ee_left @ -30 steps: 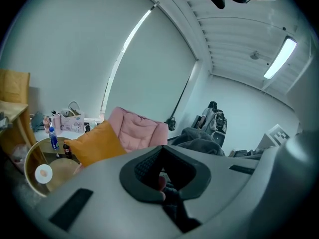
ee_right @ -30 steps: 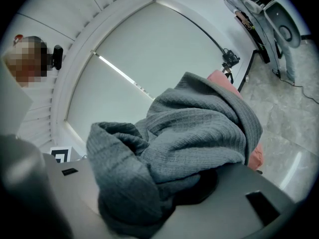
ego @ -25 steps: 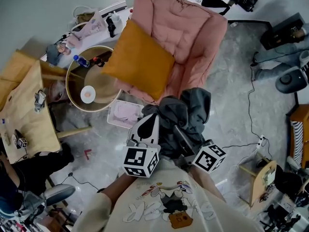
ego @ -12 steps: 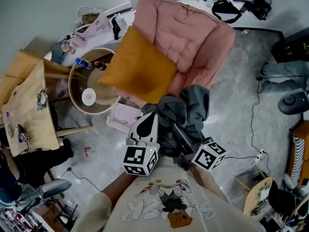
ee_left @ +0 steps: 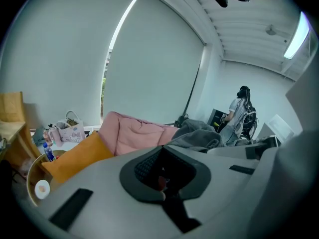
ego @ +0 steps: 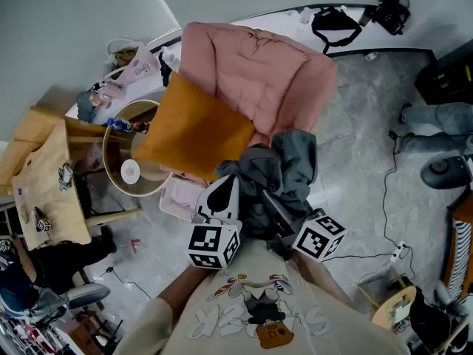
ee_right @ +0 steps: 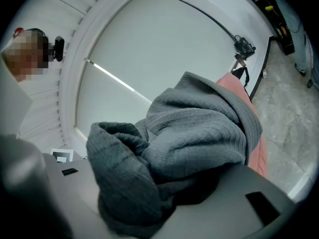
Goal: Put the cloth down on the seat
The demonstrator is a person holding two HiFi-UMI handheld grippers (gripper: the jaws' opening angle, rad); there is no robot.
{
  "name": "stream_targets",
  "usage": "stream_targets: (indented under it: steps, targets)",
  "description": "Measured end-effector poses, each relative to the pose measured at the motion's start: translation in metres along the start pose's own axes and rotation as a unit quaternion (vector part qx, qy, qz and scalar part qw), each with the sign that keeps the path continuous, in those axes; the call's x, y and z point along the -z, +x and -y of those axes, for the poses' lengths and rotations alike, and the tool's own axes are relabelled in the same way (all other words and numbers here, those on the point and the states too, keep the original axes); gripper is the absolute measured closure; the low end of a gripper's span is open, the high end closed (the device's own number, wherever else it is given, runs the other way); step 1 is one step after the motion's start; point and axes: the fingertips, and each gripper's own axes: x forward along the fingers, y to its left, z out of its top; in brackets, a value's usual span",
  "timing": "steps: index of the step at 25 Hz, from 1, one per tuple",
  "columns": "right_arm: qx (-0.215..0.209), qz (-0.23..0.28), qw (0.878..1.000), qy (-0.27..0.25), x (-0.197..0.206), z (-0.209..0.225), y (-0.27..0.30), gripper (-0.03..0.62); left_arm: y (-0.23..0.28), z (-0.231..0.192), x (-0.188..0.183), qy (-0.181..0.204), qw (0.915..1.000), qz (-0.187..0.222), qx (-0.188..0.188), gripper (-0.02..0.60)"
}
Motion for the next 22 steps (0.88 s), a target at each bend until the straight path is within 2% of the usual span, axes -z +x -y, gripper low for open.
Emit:
stream_targets:
  steps: [6, 12, 17, 22]
  targets:
    - [-0.014, -0.002, 1.0, 0.007, -0.049, 0.036, -0.006, 0.367, 0.048, 0.031, -0.017, -0.003, 0.9998, -0.007, -0.02, 0.578]
    - [-0.023, -0.024, 0.999, -0.001, -0.074, 0.065, -0.005, 0.367, 0.075, 0.048, -0.023, -0.013, 0.999, -0.012, -0.04, 0.577]
    - [-0.021, -0.038, 0.999, -0.001, -0.084, 0.075, 0.013, 0.367, 0.088, 0.037, -0.024, -0.022, 0.9983, -0.019, -0.051, 0.578]
    - [-0.018, -0.052, 0.998, -0.006, -0.087, 0.076, 0.04, 0.367, 0.098, 0.015, -0.022, -0.046, 0.9971, -0.023, -0.057, 0.577]
